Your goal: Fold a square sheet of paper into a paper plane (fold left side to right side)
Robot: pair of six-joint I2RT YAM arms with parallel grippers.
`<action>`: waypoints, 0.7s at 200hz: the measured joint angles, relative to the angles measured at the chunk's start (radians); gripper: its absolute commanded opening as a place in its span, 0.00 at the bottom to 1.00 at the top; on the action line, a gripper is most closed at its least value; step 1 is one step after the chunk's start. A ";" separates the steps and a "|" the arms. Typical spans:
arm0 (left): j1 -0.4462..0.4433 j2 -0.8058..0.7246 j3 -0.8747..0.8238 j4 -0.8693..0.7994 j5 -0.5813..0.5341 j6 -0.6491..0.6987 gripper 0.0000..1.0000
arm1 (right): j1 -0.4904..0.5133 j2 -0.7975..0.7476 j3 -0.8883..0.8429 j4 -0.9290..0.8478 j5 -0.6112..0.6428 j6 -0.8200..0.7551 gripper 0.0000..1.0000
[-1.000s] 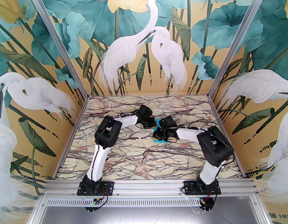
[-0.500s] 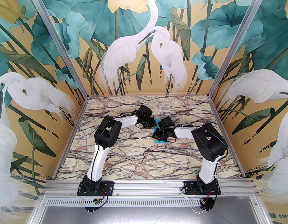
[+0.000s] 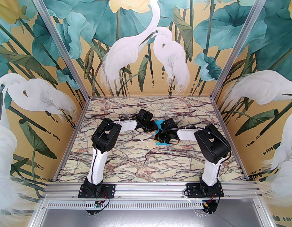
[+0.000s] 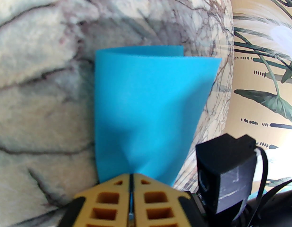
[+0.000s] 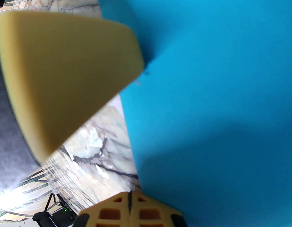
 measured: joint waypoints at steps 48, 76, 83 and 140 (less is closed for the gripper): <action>0.006 0.029 0.037 -0.011 -0.002 0.006 0.10 | -0.007 0.000 -0.031 0.058 -0.025 0.000 0.00; 0.011 0.054 0.078 -0.026 0.000 0.013 0.10 | -0.010 -0.001 -0.047 0.084 -0.033 0.000 0.00; 0.014 0.060 0.089 -0.030 0.003 0.016 0.10 | -0.010 -0.002 -0.050 0.090 -0.033 0.000 0.00; 0.040 0.108 0.172 -0.050 0.000 0.037 0.10 | -0.011 -0.008 -0.070 0.121 -0.035 0.000 0.00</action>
